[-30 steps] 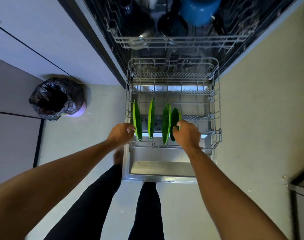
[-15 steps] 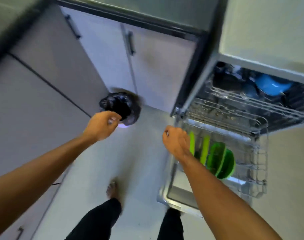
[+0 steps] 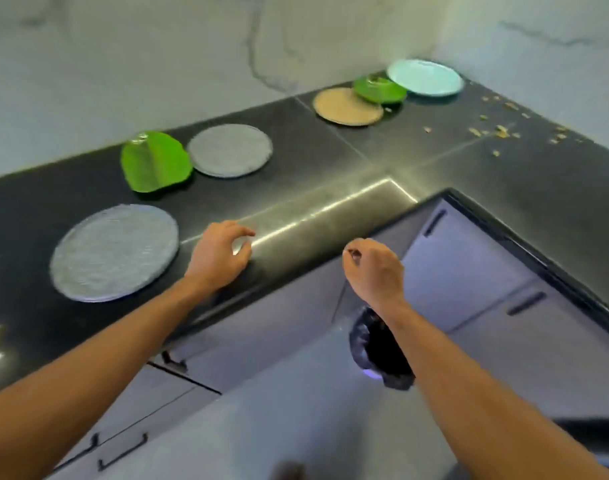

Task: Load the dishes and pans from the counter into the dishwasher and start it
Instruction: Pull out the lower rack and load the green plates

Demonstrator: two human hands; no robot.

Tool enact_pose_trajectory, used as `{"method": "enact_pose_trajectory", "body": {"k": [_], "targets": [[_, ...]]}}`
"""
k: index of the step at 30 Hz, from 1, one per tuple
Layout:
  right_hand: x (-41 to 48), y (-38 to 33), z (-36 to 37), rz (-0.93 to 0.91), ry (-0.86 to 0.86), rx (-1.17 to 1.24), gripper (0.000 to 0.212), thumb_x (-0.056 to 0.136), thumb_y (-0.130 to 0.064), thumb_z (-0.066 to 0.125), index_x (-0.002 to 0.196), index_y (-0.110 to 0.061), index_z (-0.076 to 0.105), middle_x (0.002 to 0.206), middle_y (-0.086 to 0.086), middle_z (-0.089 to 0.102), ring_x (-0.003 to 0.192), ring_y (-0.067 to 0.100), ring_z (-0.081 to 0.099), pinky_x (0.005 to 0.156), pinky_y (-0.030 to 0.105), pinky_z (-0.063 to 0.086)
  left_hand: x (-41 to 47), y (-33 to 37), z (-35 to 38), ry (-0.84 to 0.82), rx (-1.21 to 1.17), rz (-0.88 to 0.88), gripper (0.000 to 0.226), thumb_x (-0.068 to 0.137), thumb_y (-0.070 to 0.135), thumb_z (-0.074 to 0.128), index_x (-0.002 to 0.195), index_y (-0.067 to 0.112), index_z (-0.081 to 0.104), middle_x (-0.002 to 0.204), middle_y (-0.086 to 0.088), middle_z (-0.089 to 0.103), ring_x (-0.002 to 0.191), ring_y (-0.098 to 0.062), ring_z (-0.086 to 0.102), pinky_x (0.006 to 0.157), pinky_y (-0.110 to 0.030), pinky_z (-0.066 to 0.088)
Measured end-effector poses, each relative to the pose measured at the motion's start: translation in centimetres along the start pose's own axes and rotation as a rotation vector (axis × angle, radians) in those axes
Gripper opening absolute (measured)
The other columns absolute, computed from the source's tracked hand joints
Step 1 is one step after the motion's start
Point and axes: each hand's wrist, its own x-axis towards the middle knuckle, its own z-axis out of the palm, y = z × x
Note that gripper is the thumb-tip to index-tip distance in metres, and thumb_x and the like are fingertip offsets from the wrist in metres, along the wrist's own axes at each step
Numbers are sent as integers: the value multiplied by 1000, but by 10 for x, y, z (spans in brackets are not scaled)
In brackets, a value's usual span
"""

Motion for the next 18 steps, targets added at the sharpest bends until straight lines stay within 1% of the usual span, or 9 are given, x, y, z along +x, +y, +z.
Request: {"method": "enact_pose_trajectory", "body": {"k": [3, 4, 6, 8, 9, 12, 15, 16, 18], "targets": [[39, -39, 25, -99, -78, 36, 12, 90, -26, 59, 85, -22, 69, 84, -2, 64, 83, 25, 59, 60, 29, 40, 8, -39, -9, 31, 50, -136, 35, 79, 34, 56, 107, 19, 71, 103, -5, 67, 99, -28, 61, 90, -36, 43], [51, -50, 38, -130, -103, 50, 12, 90, -26, 59, 89, -23, 71, 87, -4, 66, 87, 22, 60, 62, 28, 41, 10, -49, -12, 35, 66, -184, 37, 78, 36, 56, 108, 19, 70, 104, -5, 66, 100, -28, 60, 90, -38, 44], [73, -69, 62, -149, -168, 96, 14, 90, -28, 59, 96, -25, 72, 95, -5, 68, 94, 20, 61, 71, 31, 48, 18, -64, -14, 78, 81, -267, 39, 77, 36, 60, 111, 18, 69, 107, -6, 65, 105, -28, 59, 94, -38, 43], [93, -87, 86, -179, -257, 160, 16, 91, -30, 59, 100, -27, 71, 99, -5, 68, 95, 19, 62, 78, 34, 51, 31, -73, -16, 117, 75, -355, 40, 81, 31, 67, 117, 15, 66, 113, -8, 62, 112, -29, 55, 98, -37, 41], [101, -96, 97, -199, -288, 185, 16, 91, -31, 60, 101, -26, 71, 98, -5, 68, 95, 18, 62, 79, 34, 52, 40, -75, -14, 114, 94, -396, 42, 83, 31, 68, 121, 14, 63, 117, -9, 60, 115, -28, 53, 99, -37, 41], [127, -129, 130, -236, -339, 266, 18, 91, -35, 63, 100, -23, 72, 91, -3, 68, 91, 19, 63, 80, 33, 50, 62, -76, 0, 71, 221, -482, 52, 86, 43, 63, 129, 14, 57, 123, -8, 55, 117, -27, 49, 96, -39, 44], [154, -164, 153, -199, -340, 351, 24, 91, -42, 64, 101, -22, 72, 90, -3, 73, 89, 19, 67, 76, 29, 45, 81, -74, 20, 69, 304, -539, 53, 89, 48, 55, 126, 10, 53, 124, -12, 50, 114, -30, 46, 96, -41, 43], [168, -177, 164, -204, -370, 378, 25, 92, -42, 63, 102, -21, 71, 91, -2, 74, 89, 20, 68, 76, 29, 45, 87, -78, 28, 92, 317, -579, 52, 90, 48, 52, 125, 9, 53, 123, -12, 48, 114, -31, 45, 96, -41, 43], [187, -200, 172, -240, -366, 434, 24, 92, -38, 63, 103, -18, 70, 91, 2, 74, 89, 25, 68, 77, 32, 47, 95, -77, 32, 150, 360, -613, 47, 92, 46, 49, 119, 8, 54, 120, -12, 48, 110, -31, 46, 91, -41, 45]]}}
